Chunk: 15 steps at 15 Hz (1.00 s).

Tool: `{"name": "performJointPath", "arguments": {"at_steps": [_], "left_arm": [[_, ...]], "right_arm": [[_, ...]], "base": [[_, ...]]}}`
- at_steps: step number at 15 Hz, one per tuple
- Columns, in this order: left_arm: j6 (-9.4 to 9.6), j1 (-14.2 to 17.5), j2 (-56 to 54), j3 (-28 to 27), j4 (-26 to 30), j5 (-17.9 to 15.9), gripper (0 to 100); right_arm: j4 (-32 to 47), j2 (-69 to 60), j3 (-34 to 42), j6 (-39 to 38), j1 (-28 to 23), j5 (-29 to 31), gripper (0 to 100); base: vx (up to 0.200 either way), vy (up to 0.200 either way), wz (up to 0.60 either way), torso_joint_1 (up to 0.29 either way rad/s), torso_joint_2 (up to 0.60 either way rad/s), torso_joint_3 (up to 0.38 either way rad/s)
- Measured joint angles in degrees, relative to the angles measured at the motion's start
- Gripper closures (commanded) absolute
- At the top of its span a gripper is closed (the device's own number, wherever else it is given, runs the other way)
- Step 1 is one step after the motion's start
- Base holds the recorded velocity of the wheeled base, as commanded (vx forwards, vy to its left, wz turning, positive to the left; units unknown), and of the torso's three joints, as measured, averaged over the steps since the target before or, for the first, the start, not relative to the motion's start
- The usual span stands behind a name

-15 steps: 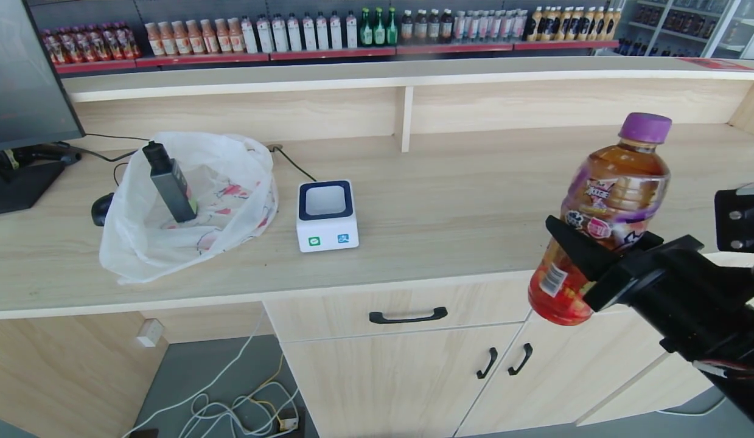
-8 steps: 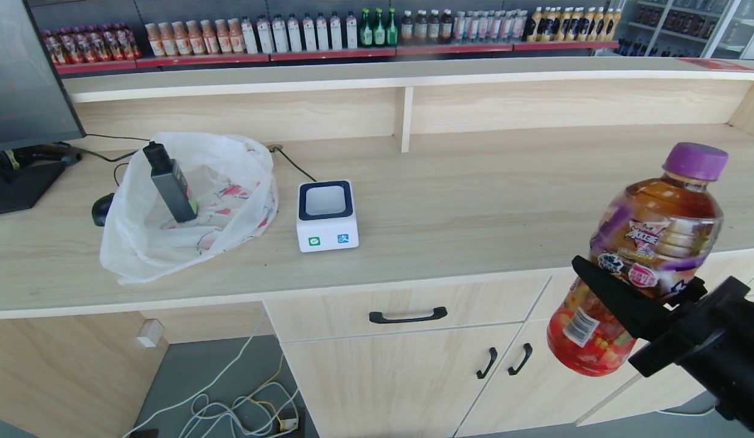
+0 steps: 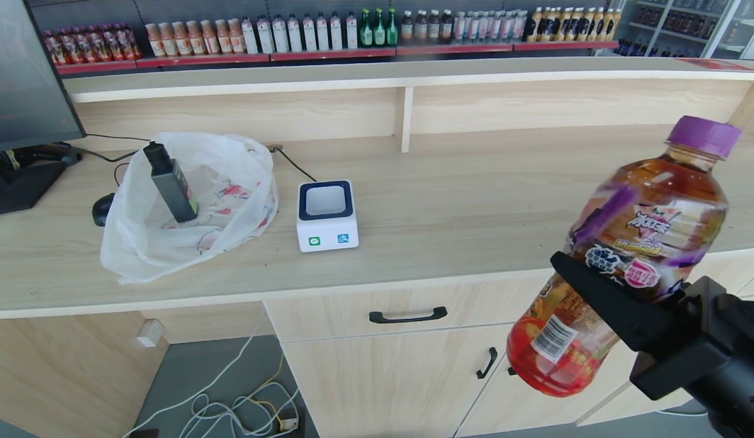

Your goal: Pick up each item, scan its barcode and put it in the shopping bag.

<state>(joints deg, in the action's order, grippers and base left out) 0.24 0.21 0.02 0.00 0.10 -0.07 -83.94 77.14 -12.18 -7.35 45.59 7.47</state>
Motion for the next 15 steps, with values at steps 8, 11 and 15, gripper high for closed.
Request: {"name": "performJointPath", "arguments": {"at_steps": [8,11,15], "left_arm": [[0.02,-0.05,0.0,0.0,0.0,0.0,0],[0.02,-0.02,0.0,0.0,0.0,-0.02,0],[0.02,-0.07,0.0,0.0,0.0,0.0,0]], "right_arm": [[-0.82,2.51,-3.85,-13.4,5.84,-0.09,100],[-0.79,2.77,-3.83,-13.91,6.33,-0.09,100],[-0.82,2.71,-3.63,-14.19,8.16,0.0,100]], "base": [[0.0,0.0,0.0,0.0,0.0,0.0],[0.0,0.0,0.0,0.0,0.0,0.0],[0.0,0.0,0.0,0.0,0.0,0.0]]}}
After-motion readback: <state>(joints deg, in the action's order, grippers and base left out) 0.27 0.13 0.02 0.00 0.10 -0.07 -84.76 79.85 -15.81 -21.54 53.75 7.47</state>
